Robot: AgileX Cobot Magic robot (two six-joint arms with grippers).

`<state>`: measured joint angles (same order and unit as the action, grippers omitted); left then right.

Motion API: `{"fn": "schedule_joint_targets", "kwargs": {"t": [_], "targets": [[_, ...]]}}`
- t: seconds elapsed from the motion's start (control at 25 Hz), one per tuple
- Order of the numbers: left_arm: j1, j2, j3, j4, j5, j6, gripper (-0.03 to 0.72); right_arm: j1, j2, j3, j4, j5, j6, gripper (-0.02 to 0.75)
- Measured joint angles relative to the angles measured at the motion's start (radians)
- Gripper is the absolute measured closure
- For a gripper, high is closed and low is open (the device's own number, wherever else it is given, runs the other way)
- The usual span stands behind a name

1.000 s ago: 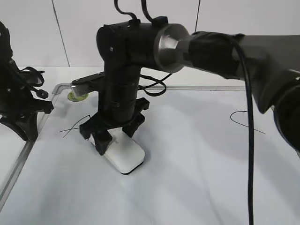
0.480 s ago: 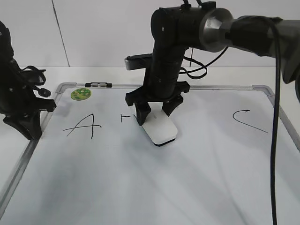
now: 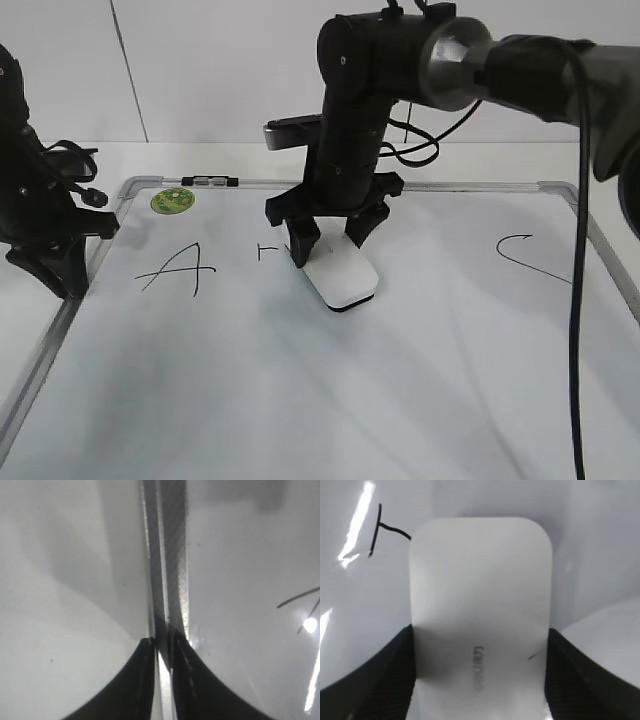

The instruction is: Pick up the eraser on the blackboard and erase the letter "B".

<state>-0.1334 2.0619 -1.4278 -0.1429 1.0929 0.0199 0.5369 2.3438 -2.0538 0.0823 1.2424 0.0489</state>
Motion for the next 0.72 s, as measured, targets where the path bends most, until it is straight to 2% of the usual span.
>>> {"fn": "schedule_joint_targets", "kwargs": {"t": [0.48,0.72], "targets": [[0.000,0.000,0.000,0.004,0.008,0.000,0.589,0.042,0.111,-0.209,-0.028,0.069,-0.010,0.209],[0.000,0.000,0.000,0.008,0.020,0.000,0.589,0.076,0.129,-0.233,-0.037,0.052,-0.023,0.209]]}}
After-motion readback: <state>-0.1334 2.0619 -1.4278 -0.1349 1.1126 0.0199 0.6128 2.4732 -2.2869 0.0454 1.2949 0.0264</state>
